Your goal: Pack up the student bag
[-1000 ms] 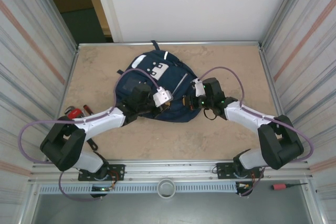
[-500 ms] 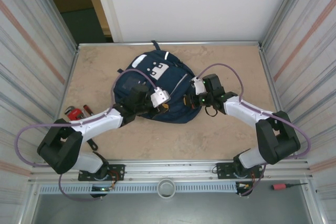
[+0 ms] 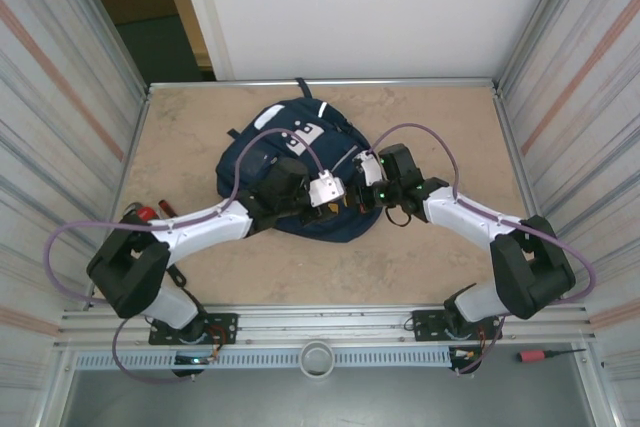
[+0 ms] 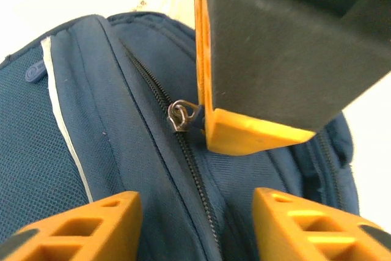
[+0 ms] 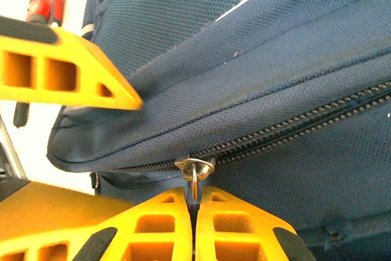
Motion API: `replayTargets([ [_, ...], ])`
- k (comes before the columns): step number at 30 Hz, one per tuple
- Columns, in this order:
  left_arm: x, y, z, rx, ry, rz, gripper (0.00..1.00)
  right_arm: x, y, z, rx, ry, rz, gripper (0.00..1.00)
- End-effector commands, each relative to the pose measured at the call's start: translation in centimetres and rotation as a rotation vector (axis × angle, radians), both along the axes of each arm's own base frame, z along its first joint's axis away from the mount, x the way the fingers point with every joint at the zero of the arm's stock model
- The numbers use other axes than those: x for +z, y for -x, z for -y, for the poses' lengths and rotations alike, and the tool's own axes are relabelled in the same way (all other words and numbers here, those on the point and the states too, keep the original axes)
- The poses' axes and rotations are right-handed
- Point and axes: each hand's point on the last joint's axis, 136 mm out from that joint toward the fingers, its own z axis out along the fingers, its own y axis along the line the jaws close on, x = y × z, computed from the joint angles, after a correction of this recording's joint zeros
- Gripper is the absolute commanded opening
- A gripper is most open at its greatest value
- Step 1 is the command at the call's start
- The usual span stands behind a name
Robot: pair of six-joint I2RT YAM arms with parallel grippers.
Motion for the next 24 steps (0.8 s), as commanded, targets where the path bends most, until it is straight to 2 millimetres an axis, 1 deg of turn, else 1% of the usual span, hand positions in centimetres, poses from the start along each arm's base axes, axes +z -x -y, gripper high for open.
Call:
replayTargets([
  [1,0.2,-0.9,-0.3,0.021,-0.033,0.031,0.38,2.6,0.5,-0.8,0.043,-0.059,0.043,0.0],
  [4,0.3,-0.8,-0.6,0.016,-0.021,0.02,0.19,2.0,0.3,-0.1,0.019,-0.031,0.04,0.0],
  [6,0.2,-0.7,-1.0,0.017,-0.017,0.014,0.05,1.0,-0.3,1.1,-0.029,0.018,0.025,0.0],
  [8,0.2,-0.5,-1.6,0.024,0.002,0.004,0.0,0.0,-1.2,2.5,-0.096,0.081,0.005,0.0],
  [12,1.0,-0.1,-2.9,0.038,0.092,-0.023,0.0,-1.9,-3.2,5.0,-0.241,0.153,-0.053,0.0],
  [14,1.4,0.0,-3.6,0.052,0.137,-0.021,0.0,-2.3,-4.1,5.8,-0.291,0.171,-0.067,0.0],
  [15,1.7,-0.1,-4.0,0.068,0.157,-0.012,0.0,-2.3,-4.5,6.0,-0.309,0.177,-0.067,0.0],
  [17,1.6,-0.4,-5.2,0.116,0.173,-0.003,0.0,-2.0,-5.1,6.2,-0.325,0.188,-0.06,0.0],
  [19,1.3,-0.9,-6.4,0.181,0.171,0.008,0.0,-1.6,-5.4,5.8,-0.317,0.18,-0.054,0.0],
  [22,0.9,-1.5,-7.7,0.26,0.152,0.031,0.0,-0.7,-5.3,4.0,-0.254,0.144,-0.031,0.0],
  [23,0.8,-1.4,-7.8,0.261,0.151,0.028,0.04,-0.5,-5.0,3.4,-0.226,0.138,-0.021,0.0],
  [24,0.8,-1.2,-7.7,0.248,0.152,0.022,0.12,-0.4,-4.7,2.8,-0.203,0.132,-0.016,0.0],
])
